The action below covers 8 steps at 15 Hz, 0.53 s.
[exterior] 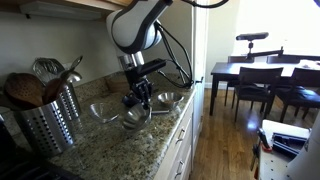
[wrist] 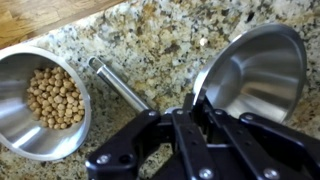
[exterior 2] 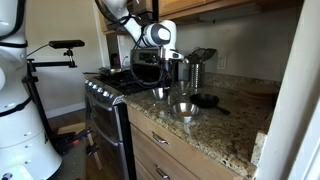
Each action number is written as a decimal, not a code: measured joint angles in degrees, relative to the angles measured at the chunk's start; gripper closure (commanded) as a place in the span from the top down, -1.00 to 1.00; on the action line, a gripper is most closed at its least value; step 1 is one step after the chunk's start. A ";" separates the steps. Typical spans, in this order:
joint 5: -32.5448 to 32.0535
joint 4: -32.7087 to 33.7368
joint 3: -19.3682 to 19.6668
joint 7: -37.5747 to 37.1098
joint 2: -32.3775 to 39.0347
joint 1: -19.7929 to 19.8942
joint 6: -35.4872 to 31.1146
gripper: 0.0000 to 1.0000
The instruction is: Pour the contents from the left bowl into the right bowl
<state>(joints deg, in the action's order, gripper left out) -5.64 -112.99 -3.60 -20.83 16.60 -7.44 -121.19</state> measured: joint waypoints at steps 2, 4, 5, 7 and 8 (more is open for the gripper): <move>0.53 -0.61 0.03 0.57 0.00 0.01 -0.15 -0.25; 0.59 -1.06 0.13 0.91 0.00 0.03 -0.23 -0.01; 0.59 -1.16 0.16 1.11 0.00 0.05 -0.23 0.14; 0.59 -1.21 0.17 1.60 0.00 0.07 -0.23 0.37; 0.59 -1.21 0.17 1.74 0.00 0.07 -0.23 0.51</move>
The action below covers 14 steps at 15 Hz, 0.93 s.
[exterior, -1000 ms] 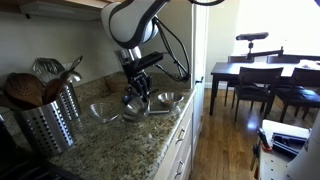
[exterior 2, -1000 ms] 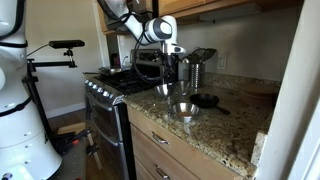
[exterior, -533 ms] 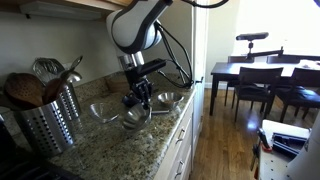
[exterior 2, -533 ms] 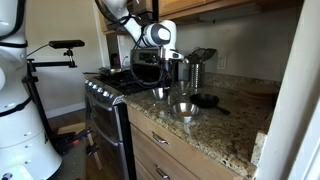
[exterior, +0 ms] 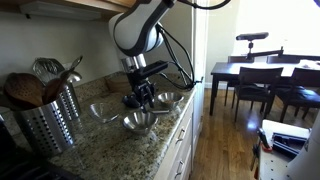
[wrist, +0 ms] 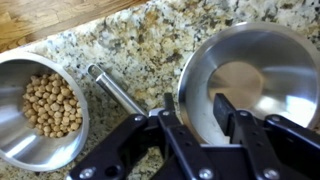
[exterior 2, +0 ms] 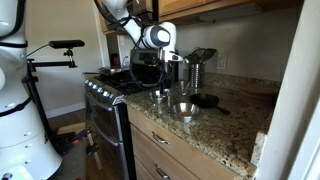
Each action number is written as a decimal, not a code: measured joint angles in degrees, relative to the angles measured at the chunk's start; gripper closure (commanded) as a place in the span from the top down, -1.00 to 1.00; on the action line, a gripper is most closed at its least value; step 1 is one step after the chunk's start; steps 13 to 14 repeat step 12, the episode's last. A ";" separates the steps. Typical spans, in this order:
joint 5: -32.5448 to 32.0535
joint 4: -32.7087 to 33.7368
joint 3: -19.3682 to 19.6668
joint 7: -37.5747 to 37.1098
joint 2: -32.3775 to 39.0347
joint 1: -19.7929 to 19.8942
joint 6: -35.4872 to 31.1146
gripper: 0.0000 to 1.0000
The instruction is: Pour the contents from the left bowl into the right bowl
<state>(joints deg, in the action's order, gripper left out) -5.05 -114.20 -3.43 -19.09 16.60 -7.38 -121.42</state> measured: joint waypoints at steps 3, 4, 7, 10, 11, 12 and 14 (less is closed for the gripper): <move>-0.04 0.00 0.00 0.09 0.00 0.00 0.00 0.89; -0.17 0.00 0.00 0.09 -0.02 -0.04 0.00 1.00; -0.97 -0.01 0.00 -0.07 -0.52 -0.22 0.08 1.00; -2.19 -0.50 -0.01 -0.40 -2.01 -0.53 0.16 1.00; -2.19 -0.49 -0.03 -0.40 -2.18 -0.58 0.16 1.00; -2.18 -0.47 -0.04 -0.39 -2.10 -0.60 0.16 1.00; -2.18 -0.47 -0.04 -0.39 -2.10 -0.60 0.16 1.00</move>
